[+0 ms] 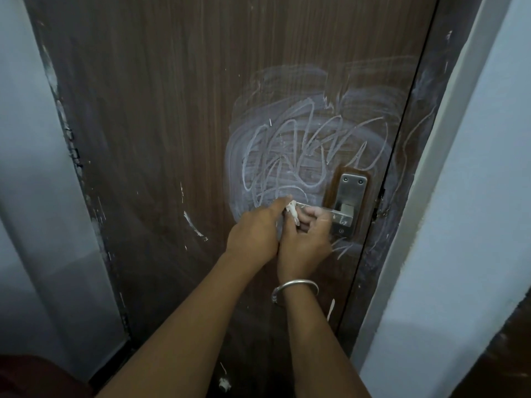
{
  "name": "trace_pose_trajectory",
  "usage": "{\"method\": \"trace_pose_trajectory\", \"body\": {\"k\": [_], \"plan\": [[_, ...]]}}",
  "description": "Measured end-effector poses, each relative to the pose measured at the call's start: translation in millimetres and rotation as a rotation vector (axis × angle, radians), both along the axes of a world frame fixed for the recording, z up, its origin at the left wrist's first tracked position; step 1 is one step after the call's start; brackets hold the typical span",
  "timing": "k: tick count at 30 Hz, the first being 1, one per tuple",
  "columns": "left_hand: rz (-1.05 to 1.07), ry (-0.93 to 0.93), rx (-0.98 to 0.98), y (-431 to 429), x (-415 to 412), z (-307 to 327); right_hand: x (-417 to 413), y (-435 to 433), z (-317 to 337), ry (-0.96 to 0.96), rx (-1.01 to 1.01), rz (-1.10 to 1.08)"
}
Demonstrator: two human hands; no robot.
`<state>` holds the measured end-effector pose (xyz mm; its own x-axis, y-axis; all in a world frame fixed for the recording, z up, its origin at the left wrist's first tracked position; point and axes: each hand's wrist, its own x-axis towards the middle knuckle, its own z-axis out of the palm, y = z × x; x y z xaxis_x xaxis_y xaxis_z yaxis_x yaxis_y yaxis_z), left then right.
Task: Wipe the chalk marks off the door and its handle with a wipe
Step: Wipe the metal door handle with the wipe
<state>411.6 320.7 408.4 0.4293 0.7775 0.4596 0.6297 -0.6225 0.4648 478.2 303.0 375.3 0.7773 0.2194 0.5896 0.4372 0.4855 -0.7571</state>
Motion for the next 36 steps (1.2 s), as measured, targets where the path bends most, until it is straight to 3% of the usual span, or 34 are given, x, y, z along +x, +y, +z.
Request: {"method": "trace_pose_trajectory", "body": {"k": [6, 10, 20, 28, 36], "plan": [[-0.012, -0.022, 0.012, 1, 1, 0, 3, 5, -7, 0.002, -0.033, -0.086], [0.002, -0.008, 0.007, 1, 0, -2, -4, 9, -12, 0.241, -0.059, -0.010], [-0.006, -0.013, 0.065, 5, 3, 3, -8, 20, 0, 0.597, 0.139, 0.240], [0.031, 0.037, 0.062, -2, 6, -3, -10, 13, -2, 0.860, 0.126, 0.340], [0.031, -0.011, 0.084, 0, 13, 3, 0, 7, 4, 0.836, 0.119, 0.463]]}}
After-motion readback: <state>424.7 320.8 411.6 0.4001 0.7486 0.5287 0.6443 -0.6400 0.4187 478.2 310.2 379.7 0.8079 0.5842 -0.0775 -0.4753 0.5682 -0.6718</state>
